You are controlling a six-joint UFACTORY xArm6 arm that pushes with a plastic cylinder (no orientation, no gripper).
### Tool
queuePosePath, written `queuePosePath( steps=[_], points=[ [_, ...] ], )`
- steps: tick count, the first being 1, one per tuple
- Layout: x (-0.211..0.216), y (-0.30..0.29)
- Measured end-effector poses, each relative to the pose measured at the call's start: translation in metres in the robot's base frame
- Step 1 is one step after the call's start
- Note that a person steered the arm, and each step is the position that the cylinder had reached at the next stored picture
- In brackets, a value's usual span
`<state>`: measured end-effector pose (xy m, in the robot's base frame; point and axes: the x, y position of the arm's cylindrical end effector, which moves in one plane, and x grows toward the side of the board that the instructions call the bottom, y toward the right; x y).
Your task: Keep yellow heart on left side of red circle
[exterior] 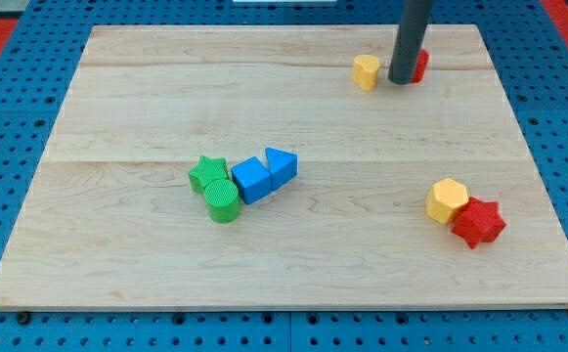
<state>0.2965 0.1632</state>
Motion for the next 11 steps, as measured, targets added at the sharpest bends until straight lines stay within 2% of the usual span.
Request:
queuePosePath(
  steps=[1, 2, 4, 5, 6, 7, 8, 9, 10, 11],
  points=[
    [0.042, -0.013],
    [0.07, -0.067],
    [0.013, 0.011],
    [0.037, 0.006],
    [0.044, -0.094],
    [0.033, -0.122],
    [0.009, -0.034],
    [-0.013, -0.018],
    [0.038, -0.012],
    [0.104, 0.045]
  ],
)
